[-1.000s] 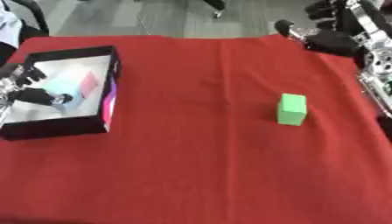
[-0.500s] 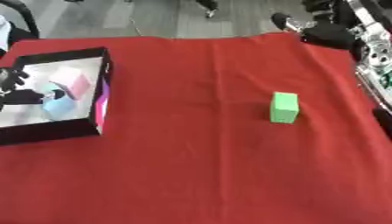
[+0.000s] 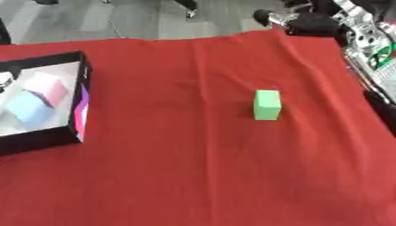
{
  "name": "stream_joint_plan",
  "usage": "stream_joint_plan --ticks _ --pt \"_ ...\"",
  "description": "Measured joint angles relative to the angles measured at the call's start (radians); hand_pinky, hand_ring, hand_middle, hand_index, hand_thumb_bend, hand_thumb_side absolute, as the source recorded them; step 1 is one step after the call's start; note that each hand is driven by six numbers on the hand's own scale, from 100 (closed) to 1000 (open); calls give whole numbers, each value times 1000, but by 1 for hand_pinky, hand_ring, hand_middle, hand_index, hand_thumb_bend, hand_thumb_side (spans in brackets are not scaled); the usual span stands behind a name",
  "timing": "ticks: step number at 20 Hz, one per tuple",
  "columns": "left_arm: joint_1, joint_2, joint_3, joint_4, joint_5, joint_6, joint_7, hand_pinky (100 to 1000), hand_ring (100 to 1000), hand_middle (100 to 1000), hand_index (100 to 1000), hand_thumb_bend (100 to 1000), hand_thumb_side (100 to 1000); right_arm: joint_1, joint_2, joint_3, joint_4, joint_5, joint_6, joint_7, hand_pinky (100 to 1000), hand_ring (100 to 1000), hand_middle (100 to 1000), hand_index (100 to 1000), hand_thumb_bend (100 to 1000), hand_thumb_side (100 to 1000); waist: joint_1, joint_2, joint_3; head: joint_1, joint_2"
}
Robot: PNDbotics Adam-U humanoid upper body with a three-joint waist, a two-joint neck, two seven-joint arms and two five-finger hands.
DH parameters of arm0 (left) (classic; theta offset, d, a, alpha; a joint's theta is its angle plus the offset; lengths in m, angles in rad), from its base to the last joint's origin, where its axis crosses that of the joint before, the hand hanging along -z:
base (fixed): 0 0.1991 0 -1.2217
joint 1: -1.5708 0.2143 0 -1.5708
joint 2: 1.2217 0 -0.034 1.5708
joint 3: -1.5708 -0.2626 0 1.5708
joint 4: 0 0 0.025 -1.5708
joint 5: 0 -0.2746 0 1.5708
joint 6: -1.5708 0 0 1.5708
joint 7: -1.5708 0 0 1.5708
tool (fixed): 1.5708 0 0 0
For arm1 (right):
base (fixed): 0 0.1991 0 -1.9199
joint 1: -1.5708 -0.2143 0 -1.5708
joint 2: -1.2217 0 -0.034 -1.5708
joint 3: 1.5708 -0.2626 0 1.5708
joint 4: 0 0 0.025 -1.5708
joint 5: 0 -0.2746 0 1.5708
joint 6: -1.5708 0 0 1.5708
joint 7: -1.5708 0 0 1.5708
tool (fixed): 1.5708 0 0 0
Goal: Pick up the objects with one hand, pass them to the other hand, and then place them into the box on the other side of the table.
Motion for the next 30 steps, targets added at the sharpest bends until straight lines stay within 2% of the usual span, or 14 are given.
stream_joint_plan --ticks 6,11,15,22,26,27,28,30 --pt "28 0 1 -74 123 -47 89 817 715 672 769 502 622 -30 -63 5 48 63 -28 265 882 853 769 855 613 329 -2 0 3 -23 0" --pt "33 0 -1 -90 153 -51 109 817 713 669 767 504 624 -51 -117 15 80 134 -94 451 896 868 788 863 616 298 -7 0 4 -34 0" --pt "33 0 -3 -94 164 -54 114 818 713 667 764 503 621 -54 -145 28 98 183 -138 567 904 873 796 867 621 272 -7 0 4 -46 0" --pt "33 0 -4 -94 167 -54 116 818 713 661 761 499 618 -48 -163 57 109 259 -188 690 916 886 810 873 636 209 -7 0 6 -60 0" --pt "33 0 -5 -94 167 -52 117 818 712 656 758 495 616 -46 -164 81 115 315 -204 725 924 895 819 879 634 184 -7 0 7 -65 0" --pt "33 0 -7 -94 167 -51 117 818 712 656 757 494 615 -46 -164 90 118 331 -205 730 925 897 822 880 661 168 -7 0 7 -66 0" --pt "33 0 -8 -94 167 -51 117 818 713 655 757 492 615 -46 -164 100 122 348 -205 731 926 900 823 881 633 196 -7 0 7 -66 0" --pt "33 0 -10 -94 166 -49 116 818 713 654 756 490 614 -47 -164 123 133 380 -204 730 927 902 823 883 636 192 -9 0 6 -66 0"
